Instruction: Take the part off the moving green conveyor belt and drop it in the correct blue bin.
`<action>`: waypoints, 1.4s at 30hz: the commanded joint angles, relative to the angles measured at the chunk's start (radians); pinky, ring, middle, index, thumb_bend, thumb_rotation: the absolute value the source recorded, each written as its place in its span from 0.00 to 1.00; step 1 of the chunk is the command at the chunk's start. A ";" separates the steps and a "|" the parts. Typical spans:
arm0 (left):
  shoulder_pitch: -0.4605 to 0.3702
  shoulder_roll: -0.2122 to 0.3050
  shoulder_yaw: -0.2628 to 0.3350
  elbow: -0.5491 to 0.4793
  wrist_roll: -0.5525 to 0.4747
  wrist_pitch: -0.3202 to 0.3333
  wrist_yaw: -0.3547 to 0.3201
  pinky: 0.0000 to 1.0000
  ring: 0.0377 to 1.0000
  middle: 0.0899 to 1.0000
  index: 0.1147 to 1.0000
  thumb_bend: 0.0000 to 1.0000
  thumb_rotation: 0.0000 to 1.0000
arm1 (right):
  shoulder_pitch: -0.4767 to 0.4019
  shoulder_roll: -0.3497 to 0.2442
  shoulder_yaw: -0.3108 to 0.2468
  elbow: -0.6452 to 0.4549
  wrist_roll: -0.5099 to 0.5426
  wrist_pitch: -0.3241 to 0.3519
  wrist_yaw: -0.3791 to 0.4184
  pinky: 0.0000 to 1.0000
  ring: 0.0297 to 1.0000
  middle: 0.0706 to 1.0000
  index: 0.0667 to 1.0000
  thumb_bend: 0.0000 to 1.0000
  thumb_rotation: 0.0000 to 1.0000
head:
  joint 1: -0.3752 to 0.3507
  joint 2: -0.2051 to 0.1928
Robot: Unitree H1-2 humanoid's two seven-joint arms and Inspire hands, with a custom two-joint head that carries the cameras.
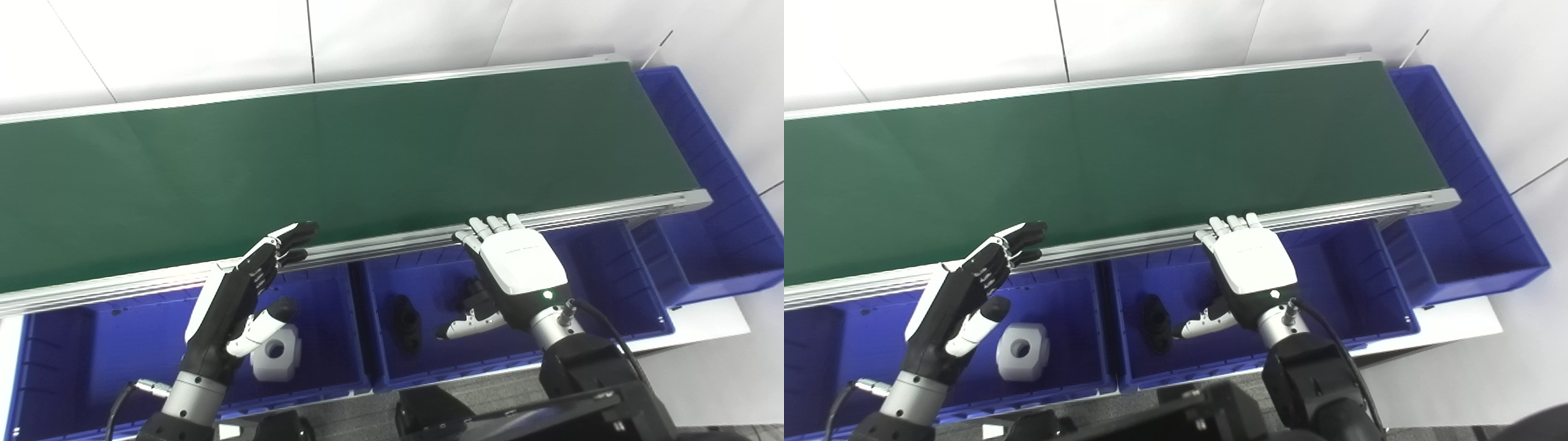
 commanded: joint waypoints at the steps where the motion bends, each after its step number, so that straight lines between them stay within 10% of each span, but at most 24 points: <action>1: -0.004 -0.010 -0.004 -0.020 0.002 -0.021 0.002 0.81 0.86 0.86 0.77 0.71 0.84 | 0.006 -0.010 -0.017 -0.012 0.186 -0.094 -0.172 0.83 0.86 0.89 0.81 1.00 0.58 | 0.021 -0.008; 4: -0.001 -0.014 -0.010 0.007 0.010 -0.038 0.004 0.81 0.86 0.86 0.77 0.71 0.83 | 0.002 -0.018 -0.013 0.003 0.479 -0.265 -0.406 0.46 0.56 0.65 0.67 0.76 0.45 | 0.070 -0.026; 7: 0.001 -0.018 -0.022 0.040 0.029 -0.059 0.009 0.80 0.86 0.86 0.77 0.70 0.82 | -0.021 0.011 0.017 -0.011 0.642 -0.363 -0.483 0.39 0.48 0.57 0.62 0.63 0.46 | 0.112 -0.042; 19: 0.006 -0.034 -0.051 0.163 0.131 -0.150 0.034 0.82 0.86 0.86 0.78 0.69 0.86 | -0.045 0.178 0.086 0.193 0.955 -0.494 -0.618 0.70 0.78 0.82 0.80 0.60 0.73 | 0.219 -0.103; 25: 0.017 -0.038 -0.059 0.207 0.145 -0.191 0.044 0.80 0.87 0.85 0.77 0.72 0.87 | -0.052 0.114 0.075 0.364 0.925 -0.573 -0.688 0.74 0.84 0.86 0.83 0.60 0.69 | 0.280 -0.166; 35: 0.021 -0.043 -0.072 0.326 0.166 -0.284 0.056 0.83 0.90 0.86 0.78 0.71 0.83 | -0.100 -0.046 0.229 0.541 0.898 -0.576 -0.938 0.73 0.83 0.87 0.86 0.58 0.68 | 0.319 -0.284; 42: 0.016 -0.048 -0.067 0.375 0.171 -0.332 0.071 0.80 0.88 0.85 0.75 0.71 0.79 | -0.109 -0.080 0.292 0.594 0.958 -0.576 -0.954 0.71 0.82 0.88 0.86 0.64 0.74 | 0.325 -0.341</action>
